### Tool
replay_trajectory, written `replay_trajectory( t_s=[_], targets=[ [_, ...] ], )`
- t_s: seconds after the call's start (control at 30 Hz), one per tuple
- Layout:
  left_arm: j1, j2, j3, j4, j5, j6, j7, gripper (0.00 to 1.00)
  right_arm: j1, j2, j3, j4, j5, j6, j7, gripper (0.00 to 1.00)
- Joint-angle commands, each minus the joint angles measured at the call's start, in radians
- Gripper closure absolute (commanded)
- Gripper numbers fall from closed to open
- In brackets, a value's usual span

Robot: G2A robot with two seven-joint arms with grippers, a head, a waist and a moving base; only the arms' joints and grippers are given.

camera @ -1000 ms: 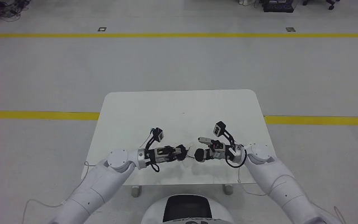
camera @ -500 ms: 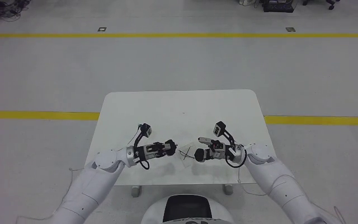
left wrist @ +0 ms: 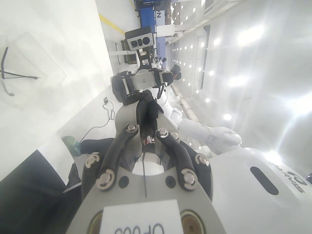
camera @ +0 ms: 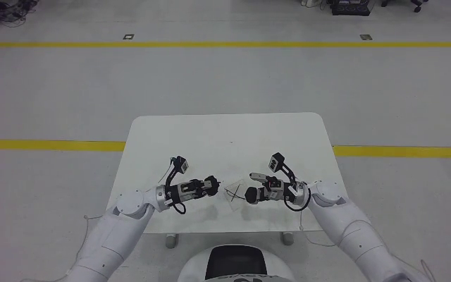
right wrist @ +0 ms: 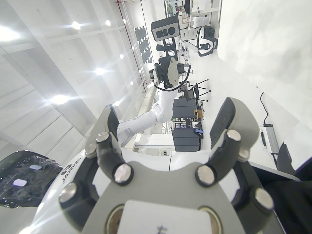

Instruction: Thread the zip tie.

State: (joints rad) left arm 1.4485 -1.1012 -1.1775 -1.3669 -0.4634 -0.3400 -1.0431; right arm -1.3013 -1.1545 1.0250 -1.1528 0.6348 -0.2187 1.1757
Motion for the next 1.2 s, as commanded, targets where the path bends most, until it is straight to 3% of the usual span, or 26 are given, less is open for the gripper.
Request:
replay_trajectory(
  t_s=[0.0, 0.13, 0.37, 0.5, 0.57, 0.9, 1.17],
  targets=[
    [0.000, 0.000, 0.000, 0.000, 0.000, 0.000, 0.000, 1.00, 0.000, 0.000, 0.000, 0.000, 0.000, 0.000, 0.000, 0.00],
    [0.000, 0.000, 0.000, 0.000, 0.000, 0.000, 0.000, 1.00, 0.001, 0.001, 0.000, -0.006, -0.024, 0.004, -0.024, 0.00],
    [0.000, 0.000, 0.000, 0.000, 0.000, 0.000, 0.000, 1.00, -0.020, 0.021, -0.024, -0.131, -0.335, 0.137, -0.189, 0.00],
    [0.000, 0.000, 0.000, 0.000, 0.000, 0.000, 0.000, 1.00, -0.061, 0.029, -0.028, -0.209, -0.427, 0.152, -0.254, 0.00],
    [0.000, 0.000, 0.000, 0.000, 0.000, 0.000, 0.000, 1.00, -0.081, 0.032, -0.025, -0.236, -0.426, 0.137, -0.264, 0.00],
    [0.000, 0.000, 0.000, 0.000, 0.000, 0.000, 0.000, 1.00, -0.086, 0.033, -0.018, -0.237, -0.436, 0.142, -0.303, 0.00],
    [0.000, 0.000, 0.000, 0.000, 0.000, 0.000, 0.000, 1.00, -0.094, 0.050, 0.011, -0.302, -0.591, 0.196, -0.370, 0.00]
  ],
)
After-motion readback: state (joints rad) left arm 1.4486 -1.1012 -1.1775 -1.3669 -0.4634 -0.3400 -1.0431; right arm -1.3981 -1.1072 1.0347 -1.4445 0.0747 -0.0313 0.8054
